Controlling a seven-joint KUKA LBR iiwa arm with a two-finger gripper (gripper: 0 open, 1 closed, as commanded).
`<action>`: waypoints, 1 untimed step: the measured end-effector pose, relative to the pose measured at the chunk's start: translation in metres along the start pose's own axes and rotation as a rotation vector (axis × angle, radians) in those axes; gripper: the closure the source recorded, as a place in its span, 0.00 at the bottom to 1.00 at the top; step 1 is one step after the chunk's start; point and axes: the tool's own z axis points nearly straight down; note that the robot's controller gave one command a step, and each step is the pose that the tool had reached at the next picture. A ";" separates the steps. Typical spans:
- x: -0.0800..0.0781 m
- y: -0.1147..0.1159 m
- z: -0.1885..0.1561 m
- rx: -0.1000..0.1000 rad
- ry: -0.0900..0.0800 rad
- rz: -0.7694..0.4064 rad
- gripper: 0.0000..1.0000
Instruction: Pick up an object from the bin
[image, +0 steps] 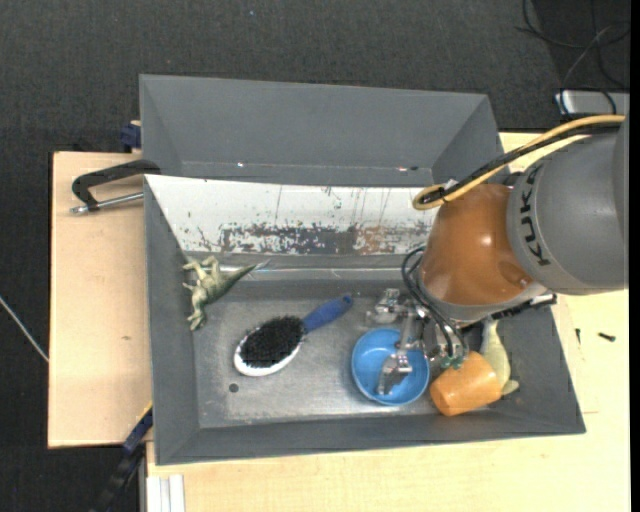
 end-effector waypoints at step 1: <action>-0.001 0.001 -0.002 0.000 -0.001 -0.001 0.00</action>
Offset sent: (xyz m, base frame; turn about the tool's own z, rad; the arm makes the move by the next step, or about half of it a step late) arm 0.0000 0.0000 0.0000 0.0000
